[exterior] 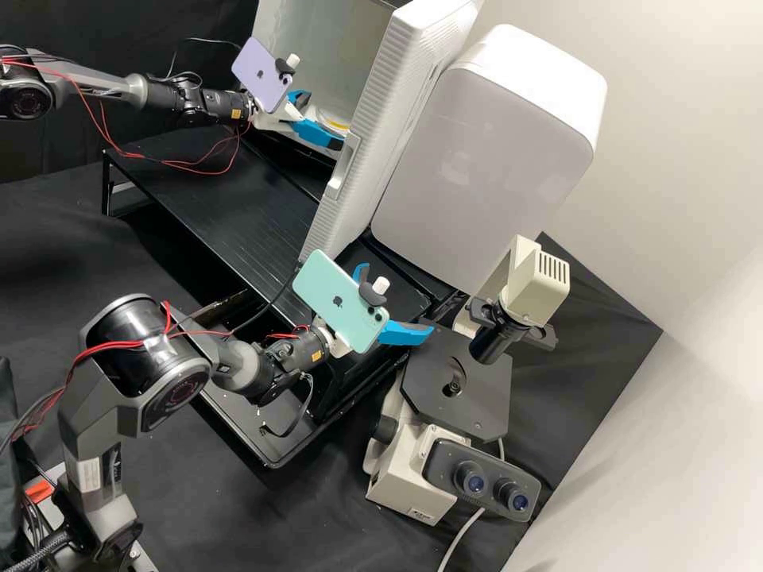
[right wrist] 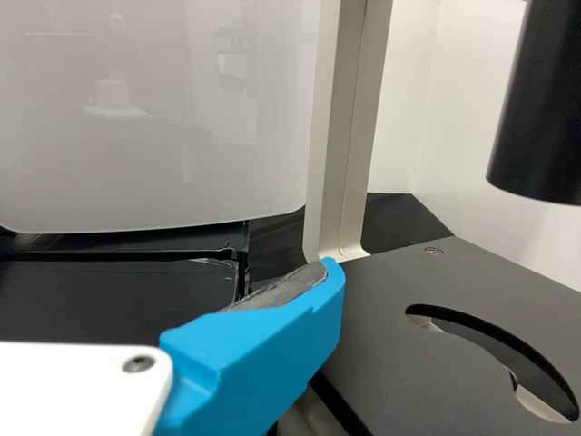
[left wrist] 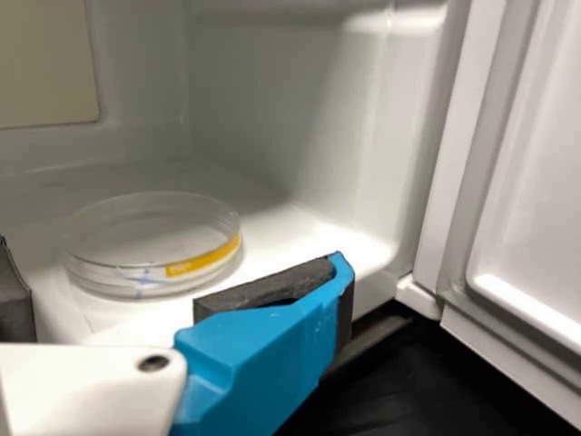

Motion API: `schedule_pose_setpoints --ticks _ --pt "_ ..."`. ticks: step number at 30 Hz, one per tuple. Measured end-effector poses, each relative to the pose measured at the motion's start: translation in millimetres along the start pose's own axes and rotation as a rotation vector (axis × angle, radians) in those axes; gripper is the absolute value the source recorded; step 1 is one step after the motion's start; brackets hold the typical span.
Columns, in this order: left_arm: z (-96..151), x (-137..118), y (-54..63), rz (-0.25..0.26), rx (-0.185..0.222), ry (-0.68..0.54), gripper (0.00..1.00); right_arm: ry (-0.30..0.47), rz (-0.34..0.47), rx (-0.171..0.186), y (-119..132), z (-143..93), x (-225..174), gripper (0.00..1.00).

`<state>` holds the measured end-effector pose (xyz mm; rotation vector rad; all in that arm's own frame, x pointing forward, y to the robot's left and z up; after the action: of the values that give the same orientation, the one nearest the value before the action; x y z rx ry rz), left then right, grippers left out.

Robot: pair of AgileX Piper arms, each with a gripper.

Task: Take the petri dish out of the incubator

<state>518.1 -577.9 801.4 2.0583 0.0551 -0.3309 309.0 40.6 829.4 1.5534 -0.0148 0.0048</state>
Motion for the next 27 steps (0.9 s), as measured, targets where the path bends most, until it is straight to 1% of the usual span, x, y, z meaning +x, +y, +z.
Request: schedule_pose_setpoints --ticks 2,6,10,13,16,17,19,27 --pt "-1.8 -1.3 3.3 0.008 -0.016 0.005 1.0 0.0 0.0 0.0 0.0 0.0 0.0 1.0" --pt "-3.1 -1.0 4.2 0.012 -0.019 0.011 1.0 0.0 0.0 0.0 0.0 0.0 0.0 1.0" --pt "-6.4 2.2 1.4 -0.005 0.0 0.04 1.0 0.0 0.0 0.0 0.0 0.0 0.0 1.0" --pt "-7.2 7.1 0.3 0.0 0.018 0.04 1.0 0.0 0.0 0.0 0.0 0.0 0.0 1.0" --pt "-7.7 10.9 -0.5 0.005 0.02 0.039 1.0 0.0 0.0 0.0 0.0 0.0 0.0 1.0" --pt "-8.2 12.5 -2.0 0.002 0.031 0.039 1.0 0.0 0.0 0.0 0.0 0.0 0.0 1.0" --pt "-7.6 14.5 -1.2 0.003 0.042 0.032 1.0 0.0 0.0 0.0 0.0 0.0 0.0 1.0" --pt "-6.0 16.5 1.7 -0.017 0.049 0.027 1.0 0.0 0.0 0.0 0.0 0.0 0.0 1.0"
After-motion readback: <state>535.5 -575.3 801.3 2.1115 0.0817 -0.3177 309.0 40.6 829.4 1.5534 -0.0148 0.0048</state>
